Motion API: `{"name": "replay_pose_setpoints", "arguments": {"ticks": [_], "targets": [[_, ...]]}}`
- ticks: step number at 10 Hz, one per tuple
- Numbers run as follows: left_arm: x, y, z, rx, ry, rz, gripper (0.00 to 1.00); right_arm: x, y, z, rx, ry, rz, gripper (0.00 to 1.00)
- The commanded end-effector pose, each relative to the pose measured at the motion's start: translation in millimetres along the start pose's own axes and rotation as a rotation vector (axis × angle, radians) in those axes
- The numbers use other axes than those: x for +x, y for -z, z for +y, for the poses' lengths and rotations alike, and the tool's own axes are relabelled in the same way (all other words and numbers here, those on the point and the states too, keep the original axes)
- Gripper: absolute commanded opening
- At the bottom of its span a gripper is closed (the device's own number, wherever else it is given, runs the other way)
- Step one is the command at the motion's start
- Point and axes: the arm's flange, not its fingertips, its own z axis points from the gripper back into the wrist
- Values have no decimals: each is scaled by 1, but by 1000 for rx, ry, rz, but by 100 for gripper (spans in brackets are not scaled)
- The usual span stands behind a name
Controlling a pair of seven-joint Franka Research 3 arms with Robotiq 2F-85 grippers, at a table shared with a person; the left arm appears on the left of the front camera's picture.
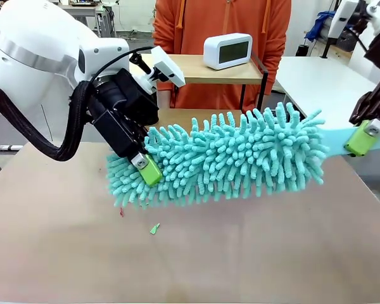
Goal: Clean the shelf.
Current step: Hand the Duster back to the human.
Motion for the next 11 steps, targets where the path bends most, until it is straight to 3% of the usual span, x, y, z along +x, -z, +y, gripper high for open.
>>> {"name": "replay_pose_setpoints", "arguments": {"ticks": [1, 6, 7, 8, 9, 10, 11], "targets": [[-6, 5, -5, -1, 54, -35, 0, -1, 3, 1, 13, 24, -35, 12], [-5, 7, -5, -4, 55, -29, 0, -6, 4, -2, 14, 22, -33, 12], [-6, 7, -5, -1, 50, -28, 0, -7, 4, -1, 26, -5, -32, 72], [-6, 6, -5, -2, 50, -28, 0, -7, 4, 0, 29, -4, -31, 72], [-6, 5, -5, -2, 52, -34, 0, -9, 3, -3, 27, 8, -36, 100], [-7, 3, -6, -3, 52, -38, 0, -11, 0, -7, 26, 22, -60, 74], [-7, 1, -6, -5, 50, -43, 0, -15, -4, -13, 32, 36, -104, 86]]}}
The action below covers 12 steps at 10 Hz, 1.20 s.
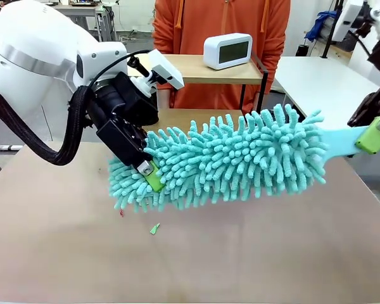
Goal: Clean the shelf.
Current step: Hand the Duster back to the human.
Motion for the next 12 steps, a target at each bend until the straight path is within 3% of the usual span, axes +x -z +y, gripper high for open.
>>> {"name": "replay_pose_setpoints", "arguments": {"ticks": [1, 2, 4, 5, 6, 7, 8, 10, 11, 12], "targets": [[-4, -3, -8, -11, 31, -35, 0, -8, -11, -18, 34, 37, -186, 100], [-6, -3, -9, -7, 30, -29, 0, -15, -25, -34, 51, 94, -395, 100], [-16, -5, -7, -2, 0, -23, 0, -47, -46, -82, 142, 334, -833, 100], [-24, -5, -6, -6, -18, -26, 0, -68, -47, -103, 175, 458, -957, 100], [-30, -10, -5, -8, -23, -43, 0, -87, -40, -123, 171, 563, -1002, 100], [-35, -16, -8, -7, -20, -71, 0, -108, -26, -145, 79, 685, -1046, 100], [-41, -22, -10, -21, -15, -116, 0, -127, -10, -164, 96, 758, -1068, 100], [-54, -37, -14, -5, -17, -199, 0, -141, 26, -185, 45, 868, -1029, 100], [-60, -45, -22, 0, -14, -245, 0, -151, -29, -189, 70, 771, -1010, 100], [-68, -61, -39, 26, 29, -294, 0, -151, -29, -189, 70, 771, -1010, 100]]}}
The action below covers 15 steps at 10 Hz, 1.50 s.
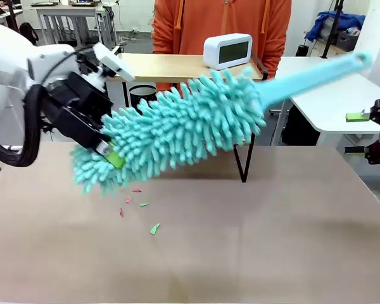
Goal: Clean the shelf.
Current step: Hand the Duster back to the human.
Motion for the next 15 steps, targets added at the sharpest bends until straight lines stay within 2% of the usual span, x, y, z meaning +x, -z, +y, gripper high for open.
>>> {"name": "replay_pose_setpoints", "arguments": {"ticks": [1, 3, 5, 6, 8, 9, 10, 11, 13, 14, 15], "targets": [[-15, -35, -47, 117, 138, -199, 0, -8, -5, 11, 31, -34, 23, 100], [-59, -93, -93, 326, 191, -544, 0, -8, -5, 11, 31, -34, 23, 100], [-123, -145, -115, 530, 149, -905, 0, -8, -5, 11, 31, -34, 23, 100], [-140, -158, -113, 565, 67, -992, 0, -8, -5, 11, 31, -34, 23, 100], [-176, -184, -81, 632, -266, -1201, 0, -8, -5, 11, 31, -34, 23, 100], [-188, -194, -68, 622, -411, -1252, 0, -8, -5, 11, 31, -34, 23, 100], [-194, -203, -55, 590, -502, -1247, 0, -8, -5, 11, 31, -34, 23, 100], [-201, -203, -42, 517, -615, -1189, 0, -8, -5, 11, 31, -34, 23, 100], [-211, -209, -25, 427, -749, -1161, 0, -8, -5, 11, 31, -34, 23, 100], [-214, -212, -19, 446, -784, -1188, 0, -8, -5, 11, 31, -34, 23, 100], [-212, -206, -14, 479, -707, -1164, 0, -8, -5, 11, 31, -34, 23, 100]]}}
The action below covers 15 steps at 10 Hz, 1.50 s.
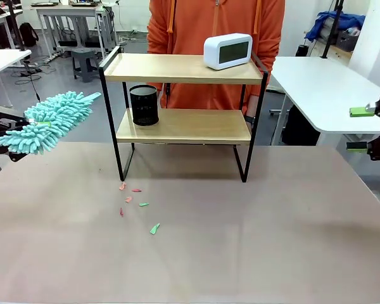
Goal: Clean the shelf.
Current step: Hand the Duster back to the human.
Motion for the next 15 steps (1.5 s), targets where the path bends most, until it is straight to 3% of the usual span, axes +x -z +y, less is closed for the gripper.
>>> {"name": "replay_pose_setpoints", "arguments": {"ticks": [1, 7, 8, 9, 10, 15], "targets": [[1, -4, -6, -4, 56, -11, 0, -2, -1, -1, 3, -7, 7, 100], [1, -4, -6, -4, 56, -11, 0, -2, -1, -1, 3, -7, 7, 100], [1, -2, -3, 1, 32, -7, 70, -2, -1, -1, 3, -7, 7, 100], [0, -5, -4, 13, 35, -13, 73, -2, -1, -1, 3, -7, 7, 100], [1, -10, -6, 7, 36, -32, 100, -2, -1, -1, 3, -7, 7, 100], [-3, -22, -16, -23, 58, -31, 100, -2, -1, -1, 3, -7, 7, 100]]}}
